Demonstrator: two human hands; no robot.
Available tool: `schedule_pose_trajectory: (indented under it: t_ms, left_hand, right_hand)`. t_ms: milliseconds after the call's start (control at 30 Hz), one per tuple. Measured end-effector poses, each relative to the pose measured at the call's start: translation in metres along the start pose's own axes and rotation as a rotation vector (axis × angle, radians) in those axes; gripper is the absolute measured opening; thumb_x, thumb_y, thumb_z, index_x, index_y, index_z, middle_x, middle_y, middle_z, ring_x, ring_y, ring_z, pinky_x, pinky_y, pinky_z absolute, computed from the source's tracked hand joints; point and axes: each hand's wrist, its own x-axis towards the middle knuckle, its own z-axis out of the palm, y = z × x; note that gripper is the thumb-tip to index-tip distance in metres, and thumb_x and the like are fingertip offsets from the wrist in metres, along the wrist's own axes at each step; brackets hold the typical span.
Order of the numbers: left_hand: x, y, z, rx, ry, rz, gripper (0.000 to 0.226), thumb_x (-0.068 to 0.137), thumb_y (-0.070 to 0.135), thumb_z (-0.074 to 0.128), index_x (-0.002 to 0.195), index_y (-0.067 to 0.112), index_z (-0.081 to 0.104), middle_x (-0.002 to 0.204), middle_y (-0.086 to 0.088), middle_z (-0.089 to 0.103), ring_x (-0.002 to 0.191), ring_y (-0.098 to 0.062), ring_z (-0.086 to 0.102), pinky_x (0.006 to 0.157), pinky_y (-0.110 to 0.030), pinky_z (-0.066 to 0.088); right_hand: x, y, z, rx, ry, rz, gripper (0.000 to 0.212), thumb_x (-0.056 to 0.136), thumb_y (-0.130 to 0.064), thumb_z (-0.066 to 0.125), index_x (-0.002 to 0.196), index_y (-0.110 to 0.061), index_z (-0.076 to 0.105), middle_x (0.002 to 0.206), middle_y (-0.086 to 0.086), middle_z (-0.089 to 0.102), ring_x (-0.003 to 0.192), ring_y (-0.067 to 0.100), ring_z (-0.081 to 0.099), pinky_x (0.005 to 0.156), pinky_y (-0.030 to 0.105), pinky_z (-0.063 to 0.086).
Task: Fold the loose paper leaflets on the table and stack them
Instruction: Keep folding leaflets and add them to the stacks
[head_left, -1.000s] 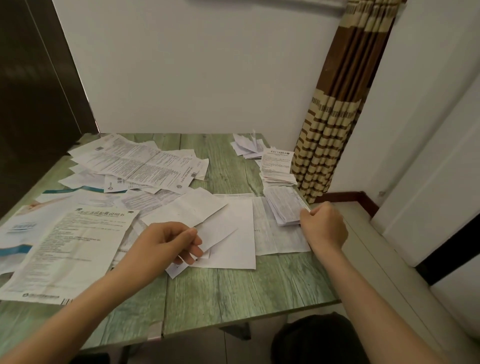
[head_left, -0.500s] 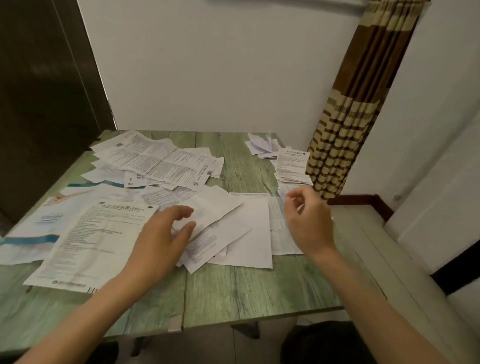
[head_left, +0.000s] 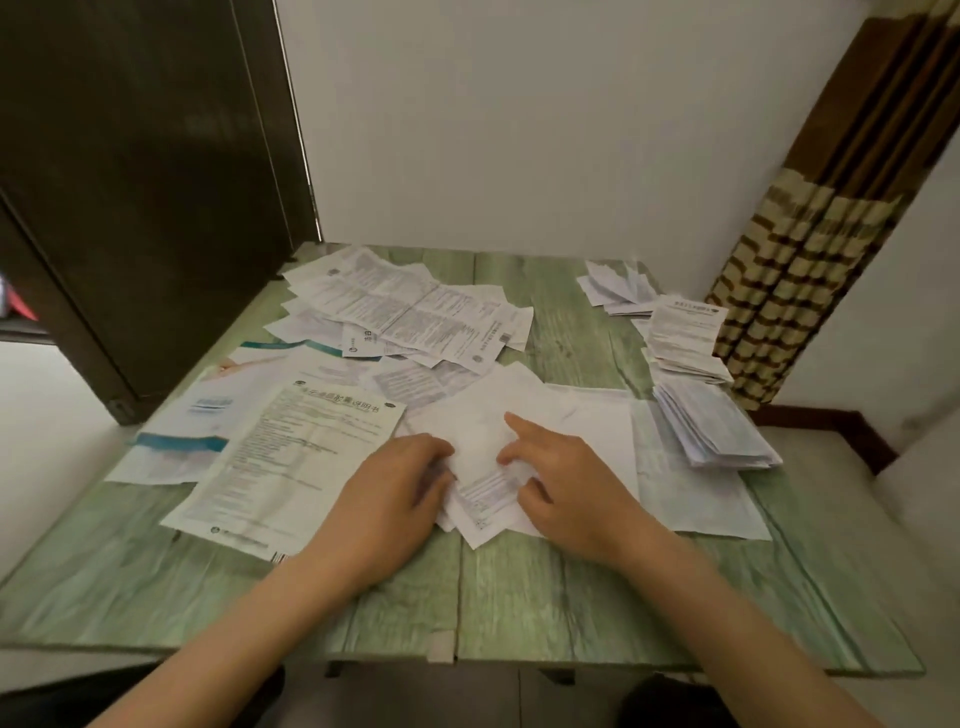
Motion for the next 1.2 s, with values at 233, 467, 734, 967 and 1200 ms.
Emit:
schedule_pose_trajectory:
  t_ms: [233, 467, 734, 967, 1200]
  left_hand:
    - [0.004, 0.006, -0.001, 0.029, 0.024, 0.026, 0.032, 0.093, 0.020, 0.053, 0.125, 0.016, 0.056, 0.120, 0.002, 0.060, 0.113, -0.017, 0.052, 0.090, -0.022, 0.035]
    - [0.024, 0.012, -0.003, 0.187, -0.015, 0.004, 0.032, 0.096, 0.033, 0.045, 0.125, 0.022, 0.050, 0.117, 0.006, 0.058, 0.110, -0.015, 0.049, 0.085, -0.029, 0.040]
    - [0.063, 0.010, -0.029, -0.333, 0.354, -0.065, 0.020, 0.094, 0.025, 0.053, 0.111, 0.019, 0.061, 0.096, 0.014, 0.062, 0.087, 0.006, 0.057, 0.076, -0.006, 0.045]
    - [0.094, 0.006, -0.024, -1.014, 0.089, -0.436, 0.040, 0.099, 0.039, 0.035, 0.101, 0.012, 0.063, 0.094, -0.004, 0.072, 0.092, -0.020, 0.068, 0.081, -0.029, 0.053]
    - [0.089, -0.002, -0.018, -1.249, -0.278, -0.503, 0.034, 0.089, 0.035, 0.046, 0.103, 0.009, 0.065, 0.090, -0.009, 0.074, 0.078, -0.021, 0.072, 0.060, -0.025, 0.057]
  right_hand:
    - [0.002, -0.001, 0.000, -0.142, -0.039, -0.053, 0.053, 0.098, -0.027, 0.039, 0.149, -0.021, 0.023, 0.157, -0.002, 0.021, 0.141, 0.013, 0.020, 0.111, 0.022, 0.007]
    - [0.039, 0.010, -0.006, 0.056, -0.189, -0.016, 0.082, 0.084, -0.041, 0.065, 0.150, -0.028, 0.016, 0.158, -0.010, 0.010, 0.145, 0.005, 0.001, 0.112, 0.019, -0.006]
    - [0.043, 0.023, -0.004, 0.004, 0.143, -0.124, 0.029, 0.093, -0.013, 0.056, 0.122, -0.011, 0.061, 0.115, 0.000, 0.067, 0.104, 0.014, 0.062, 0.090, 0.027, 0.047]
    - [0.072, -0.002, -0.043, 1.107, 0.586, 0.237, 0.015, 0.094, -0.010, 0.054, 0.086, -0.021, 0.060, 0.074, -0.011, 0.068, 0.068, 0.007, 0.068, 0.055, 0.025, 0.056]
    - [0.074, 0.005, -0.013, 1.098, 0.310, 0.351, 0.012, 0.092, -0.008, 0.057, 0.092, -0.018, 0.062, 0.080, -0.003, 0.072, 0.067, 0.011, 0.070, 0.049, 0.020, 0.052]
